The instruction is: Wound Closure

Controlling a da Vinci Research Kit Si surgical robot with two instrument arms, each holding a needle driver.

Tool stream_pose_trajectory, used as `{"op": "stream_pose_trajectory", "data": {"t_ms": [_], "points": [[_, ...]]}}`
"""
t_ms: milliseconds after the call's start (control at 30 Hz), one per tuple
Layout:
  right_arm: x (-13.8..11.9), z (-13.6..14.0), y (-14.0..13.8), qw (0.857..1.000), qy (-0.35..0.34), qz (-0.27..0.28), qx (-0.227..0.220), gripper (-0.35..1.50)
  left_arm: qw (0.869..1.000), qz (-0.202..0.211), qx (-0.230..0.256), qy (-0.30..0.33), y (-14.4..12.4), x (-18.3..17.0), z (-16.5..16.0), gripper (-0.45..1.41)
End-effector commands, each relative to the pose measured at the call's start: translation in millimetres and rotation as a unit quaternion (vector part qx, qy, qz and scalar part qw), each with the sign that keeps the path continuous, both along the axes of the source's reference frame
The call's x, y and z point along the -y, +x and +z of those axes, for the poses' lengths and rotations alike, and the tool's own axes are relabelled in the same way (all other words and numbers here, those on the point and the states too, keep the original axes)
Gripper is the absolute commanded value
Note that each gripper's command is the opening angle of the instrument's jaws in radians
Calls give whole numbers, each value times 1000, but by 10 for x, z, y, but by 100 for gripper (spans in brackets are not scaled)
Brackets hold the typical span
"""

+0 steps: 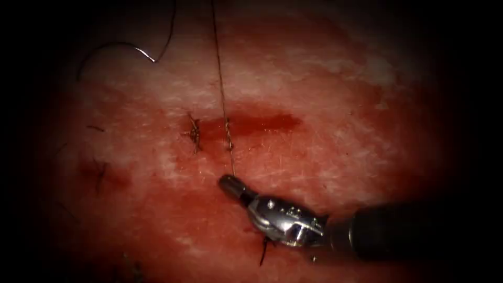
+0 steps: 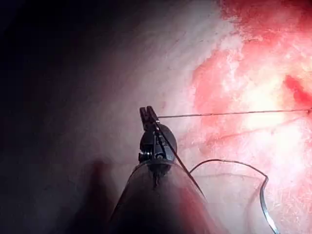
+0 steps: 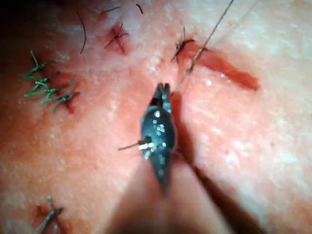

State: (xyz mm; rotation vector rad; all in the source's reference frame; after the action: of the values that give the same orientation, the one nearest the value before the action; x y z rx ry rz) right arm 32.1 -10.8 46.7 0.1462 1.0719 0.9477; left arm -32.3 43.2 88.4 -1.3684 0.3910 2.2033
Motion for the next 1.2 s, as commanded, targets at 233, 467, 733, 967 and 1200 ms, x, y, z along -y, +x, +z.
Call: {"op": "stream_pose_trajectory", "data": {"t_ms": [233,467,733,967,1200], "points": [[22,7,-8,1000,3,-12,3,-35,1000,0,-3,-2,-5,-8,0,-45],[33,7,-6,1000,4,-19,7,-35,1000,-2,-5,-2,-4,-15,-2,-45],[41,10,-5,999,9,-30,8,-35,1000,-5,-6,-2,-5,-16,-3,-45],[48,9,-4,999,16,-37,3,-35,1000,-3,-9,-5,-4,-19,-4,-45],[43,11,0,999,11,-31,-4,-35,1000,3,-5,-6,-6,-10,-4,-45]]}}
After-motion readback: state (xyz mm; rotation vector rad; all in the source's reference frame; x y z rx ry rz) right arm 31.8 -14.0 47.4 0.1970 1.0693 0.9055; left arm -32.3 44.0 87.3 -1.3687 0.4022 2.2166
